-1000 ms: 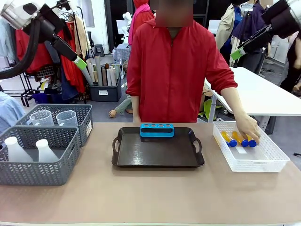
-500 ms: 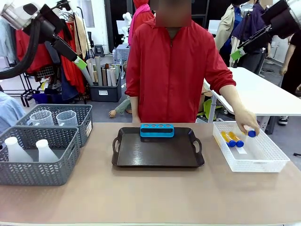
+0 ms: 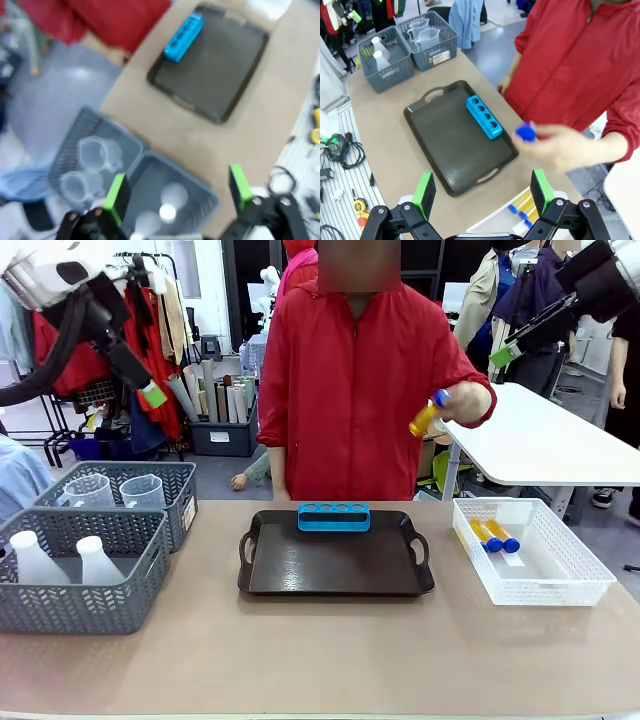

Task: Prepare the laboratory tools.
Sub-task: Pick up one Small flask and place it on the Handle tray.

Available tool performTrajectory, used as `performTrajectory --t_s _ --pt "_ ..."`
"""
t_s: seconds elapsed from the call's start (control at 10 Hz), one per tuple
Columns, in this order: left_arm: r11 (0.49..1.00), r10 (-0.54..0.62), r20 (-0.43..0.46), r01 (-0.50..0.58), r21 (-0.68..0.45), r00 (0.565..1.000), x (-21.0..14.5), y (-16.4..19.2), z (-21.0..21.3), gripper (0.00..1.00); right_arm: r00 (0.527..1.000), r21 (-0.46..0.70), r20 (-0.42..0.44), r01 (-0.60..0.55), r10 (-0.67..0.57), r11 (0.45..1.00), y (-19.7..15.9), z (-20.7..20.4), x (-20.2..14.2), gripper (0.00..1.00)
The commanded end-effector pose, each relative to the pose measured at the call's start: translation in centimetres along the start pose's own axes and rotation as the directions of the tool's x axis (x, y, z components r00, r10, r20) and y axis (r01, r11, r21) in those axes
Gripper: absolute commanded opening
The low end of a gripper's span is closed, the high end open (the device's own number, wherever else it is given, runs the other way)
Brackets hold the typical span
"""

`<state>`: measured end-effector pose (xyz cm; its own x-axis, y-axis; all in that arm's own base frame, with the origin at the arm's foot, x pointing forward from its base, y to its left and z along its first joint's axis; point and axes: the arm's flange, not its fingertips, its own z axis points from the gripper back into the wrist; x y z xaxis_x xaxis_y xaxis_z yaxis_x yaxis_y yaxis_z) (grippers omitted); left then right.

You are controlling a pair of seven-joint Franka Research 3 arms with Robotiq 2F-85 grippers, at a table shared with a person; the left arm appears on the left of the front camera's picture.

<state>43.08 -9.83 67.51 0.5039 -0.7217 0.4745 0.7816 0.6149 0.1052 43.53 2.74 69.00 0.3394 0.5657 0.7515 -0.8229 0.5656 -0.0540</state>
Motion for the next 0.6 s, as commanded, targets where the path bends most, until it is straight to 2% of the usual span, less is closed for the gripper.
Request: performTrajectory --t_s 0.0,0.2,0.4,0.5 --pt "0.994 0.098 -0.151 -0.088 0.070 0.984 -1.4 -1.1 0.2 1.00 1.000 -0.002 0.005 -0.004 0.004 1.000 0.1 0.1 0.1 1.00" --pt "0.979 0.187 -0.204 -0.164 0.122 0.961 -4.8 -1.4 -0.5 1.00 1.000 -0.002 0.005 -0.004 0.004 1.000 0.1 0.1 0.1 1.00" --pt "0.943 0.318 -0.264 -0.274 0.190 0.910 -8.2 -0.9 -1.9 1.00 1.000 -0.002 0.005 -0.004 0.004 1.000 0.1 0.1 0.1 1.00" --pt "0.929 0.364 -0.276 -0.323 0.183 0.890 -9.7 -1.2 -2.6 1.00 1.000 -0.002 0.005 -0.004 0.004 1.000 0.1 0.1 0.1 1.00"
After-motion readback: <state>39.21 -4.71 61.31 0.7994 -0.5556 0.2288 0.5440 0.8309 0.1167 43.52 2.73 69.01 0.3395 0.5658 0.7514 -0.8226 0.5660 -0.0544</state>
